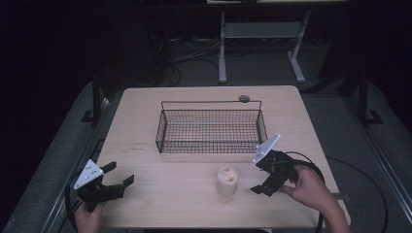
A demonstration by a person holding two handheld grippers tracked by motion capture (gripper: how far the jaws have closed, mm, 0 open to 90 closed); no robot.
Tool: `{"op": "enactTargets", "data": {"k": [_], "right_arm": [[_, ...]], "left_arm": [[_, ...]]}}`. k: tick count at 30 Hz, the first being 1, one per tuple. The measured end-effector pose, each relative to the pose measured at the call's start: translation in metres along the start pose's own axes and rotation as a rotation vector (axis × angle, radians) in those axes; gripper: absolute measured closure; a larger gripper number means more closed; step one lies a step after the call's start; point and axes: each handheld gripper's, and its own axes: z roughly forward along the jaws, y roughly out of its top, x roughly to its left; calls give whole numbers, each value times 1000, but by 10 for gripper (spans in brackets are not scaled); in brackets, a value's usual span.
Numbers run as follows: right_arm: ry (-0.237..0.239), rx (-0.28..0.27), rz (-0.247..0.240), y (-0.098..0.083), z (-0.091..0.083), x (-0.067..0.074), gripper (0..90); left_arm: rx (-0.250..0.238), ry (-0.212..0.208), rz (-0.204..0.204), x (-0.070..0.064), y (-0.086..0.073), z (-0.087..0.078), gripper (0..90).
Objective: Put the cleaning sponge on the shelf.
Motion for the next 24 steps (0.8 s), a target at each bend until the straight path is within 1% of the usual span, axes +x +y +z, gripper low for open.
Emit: {"op": "enactTargets", "data": {"k": [4, 6, 11, 17, 24], "right_arm": [[7, 2, -12, 7, 1, 0, 148], [8, 6, -11, 8, 2, 1, 148], [22, 11, -29, 17, 6, 2, 148], [32, 21, -32, 24, 9, 1, 148], [43, 30, -56, 36, 14, 2, 148]], "left_arm": [[-3, 0, 0, 0, 0, 0, 139], [-4, 2, -3, 0, 0, -1, 140], [-5, 3, -4, 1, 0, -1, 139], [-5, 3, -7, 1, 0, -2, 139], [-4, 3, -7, 2, 0, -3, 139]]}}
